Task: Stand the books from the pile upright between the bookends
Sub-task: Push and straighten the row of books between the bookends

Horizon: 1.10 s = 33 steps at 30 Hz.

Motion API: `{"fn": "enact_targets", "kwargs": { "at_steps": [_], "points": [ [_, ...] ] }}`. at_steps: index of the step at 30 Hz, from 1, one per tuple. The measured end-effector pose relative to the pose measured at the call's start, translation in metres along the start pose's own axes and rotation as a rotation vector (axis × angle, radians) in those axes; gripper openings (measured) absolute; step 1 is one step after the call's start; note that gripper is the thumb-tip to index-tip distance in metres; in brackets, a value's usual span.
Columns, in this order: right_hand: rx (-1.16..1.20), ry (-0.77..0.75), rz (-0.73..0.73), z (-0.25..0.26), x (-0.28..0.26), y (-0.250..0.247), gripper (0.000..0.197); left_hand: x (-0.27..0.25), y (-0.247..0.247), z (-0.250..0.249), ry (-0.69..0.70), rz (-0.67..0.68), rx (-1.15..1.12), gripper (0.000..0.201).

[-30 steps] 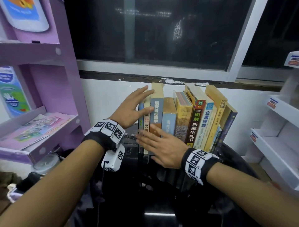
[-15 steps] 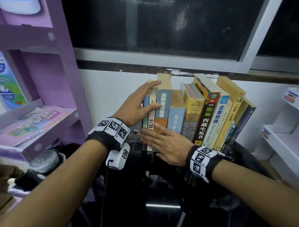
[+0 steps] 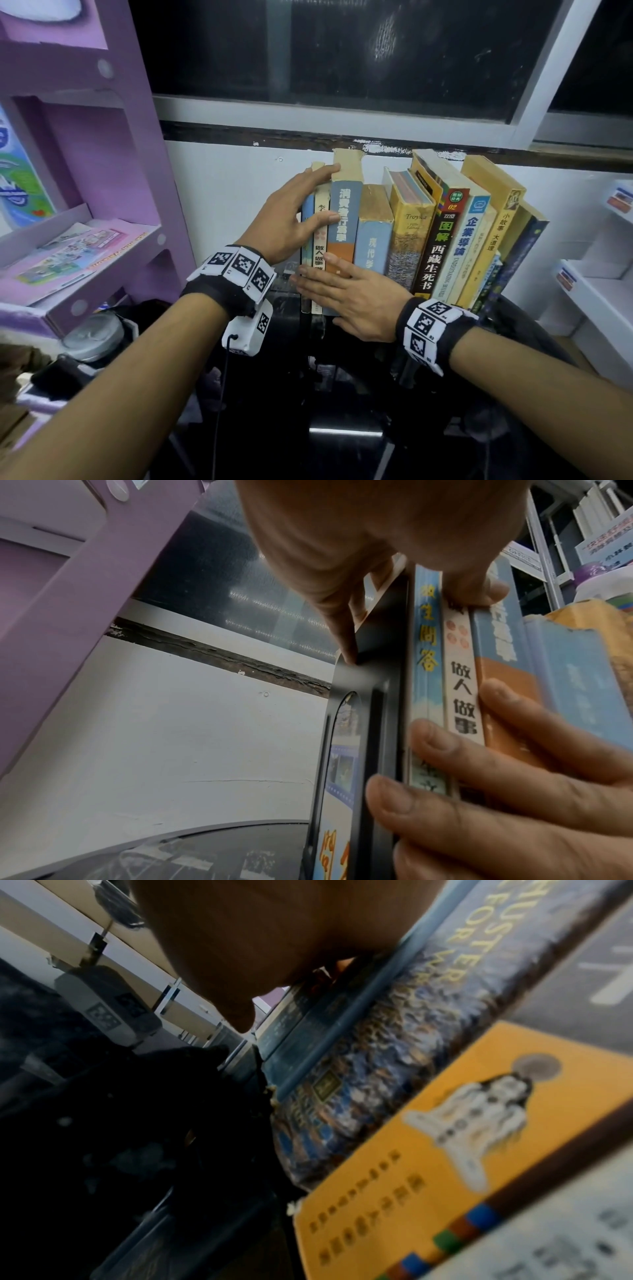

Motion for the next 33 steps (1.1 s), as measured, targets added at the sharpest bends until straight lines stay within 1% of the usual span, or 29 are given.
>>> {"fn": "enact_targets", "kwargs": {
  "at_steps": [9,18,22,25,28,33],
  "points": [
    [-0.002,0.0,-0.002,0.0,0.001,0.001,0.073,0.002,0.0,0.003,0.007,0.0,0.01,0.061],
    [0.027,0.021,0.001,0.001,0.0,0.0,0.076,0.003,-0.001,0.005,-0.021,0.024,0.039,0.061],
    [0.054,0.026,-0.008,0.003,0.0,-0.01,0.081,0.003,-0.003,-0.002,0.003,0.042,0.052,0.06],
    [0.06,0.036,-0.024,0.0,-0.012,-0.018,0.08,0.005,-0.006,-0.009,0.017,0.035,0.046,0.059],
    [0.067,0.056,-0.005,-0.003,-0.035,-0.021,0.078,0.008,-0.007,-0.014,0.025,0.023,0.094,0.066],
    [0.061,0.093,0.034,-0.009,-0.066,-0.02,0.074,0.015,0.006,-0.036,0.124,0.029,0.209,0.075]
  ]
}}
Point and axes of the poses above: each hand's wrist, its own x-axis towards the middle knuckle, its own y-axis out of the palm, z = x × y, the point moved 3 cm from there along x, towards the middle knuckle, and after that the axes turned 12 degrees about -z, right-handed, at the moved point
